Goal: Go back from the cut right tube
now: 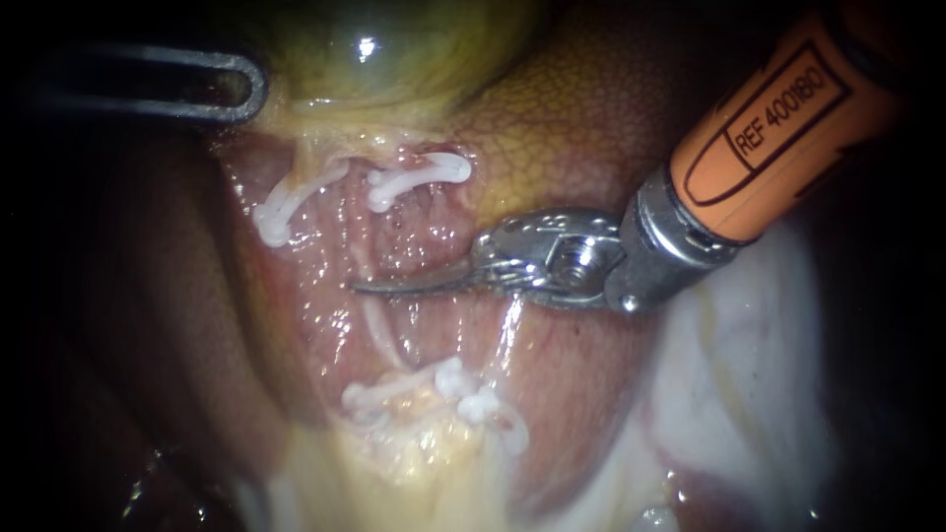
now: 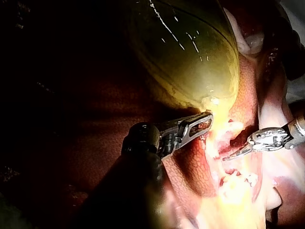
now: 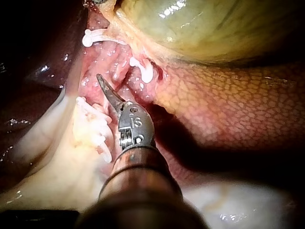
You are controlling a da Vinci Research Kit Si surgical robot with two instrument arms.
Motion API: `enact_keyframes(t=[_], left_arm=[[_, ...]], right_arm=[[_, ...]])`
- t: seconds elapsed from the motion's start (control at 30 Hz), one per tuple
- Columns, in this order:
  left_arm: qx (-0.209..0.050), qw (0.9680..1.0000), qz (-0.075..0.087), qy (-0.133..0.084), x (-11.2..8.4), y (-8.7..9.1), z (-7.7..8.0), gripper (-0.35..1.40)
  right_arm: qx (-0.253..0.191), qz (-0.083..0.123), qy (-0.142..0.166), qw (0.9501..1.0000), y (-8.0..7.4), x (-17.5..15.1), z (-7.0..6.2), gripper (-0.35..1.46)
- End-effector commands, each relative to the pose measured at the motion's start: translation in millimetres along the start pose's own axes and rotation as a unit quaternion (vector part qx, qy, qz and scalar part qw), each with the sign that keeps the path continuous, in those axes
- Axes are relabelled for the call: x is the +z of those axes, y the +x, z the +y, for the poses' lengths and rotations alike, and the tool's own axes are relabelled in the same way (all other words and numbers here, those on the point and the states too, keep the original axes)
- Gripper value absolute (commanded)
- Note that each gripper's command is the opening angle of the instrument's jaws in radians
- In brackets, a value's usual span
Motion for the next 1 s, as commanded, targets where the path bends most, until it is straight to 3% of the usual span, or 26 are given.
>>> enact_keyframes(t=[0.03,0.17,0.2,0.23,0.27,0.33,0.63,0.8,0.9,1.0], left_arm=[[0.000,1.0000,0.000,0.000,0.0,0.0,0.0,-0.35],[0.000,1.0000,0.000,0.000,0.0,0.1,0.0,-0.35],[0.000,1.0000,0.000,0.000,0.0,0.1,0.0,-0.35],[0.000,1.0000,0.000,0.000,0.0,0.1,0.0,-0.35],[0.000,1.0000,0.000,0.000,0.0,0.1,0.0,-0.35],[0.000,1.0000,0.000,0.000,0.0,0.1,0.0,-0.35],[0.000,1.0000,0.000,0.000,-0.1,0.1,0.1,-0.35],[0.000,1.0000,0.000,0.000,-0.1,0.1,0.1,-0.35],[0.000,1.0000,0.000,0.000,-0.1,0.1,0.1,-0.35],[0.000,1.0000,0.000,0.000,-0.1,0.1,0.1,-0.35]], right_arm=[[-0.001,0.001,0.001,1.0000,0.0,0.0,-0.1,-0.35],[0.007,0.014,0.005,0.9999,0.0,-0.1,-0.1,-0.35],[0.006,0.022,0.008,0.9997,0.0,-0.1,-0.1,0.26],[0.005,0.031,0.010,0.9995,0.0,-0.1,-0.1,0.59],[0.005,0.037,0.012,0.9992,0.1,0.0,-0.1,0.83],[0.004,0.054,0.012,0.9985,0.1,0.0,-0.1,1.13],[0.005,0.065,-0.013,0.9978,-0.2,-0.4,-1.0,1.26],[-0.060,0.074,-0.078,0.9924,-1.1,-2.0,-2.5,1.32],[-0.100,0.049,-0.119,0.9866,-1.5,-3.2,-3.5,1.35],[-0.127,0.002,-0.149,0.9807,-1.6,-4.6,-4.2,1.35]])
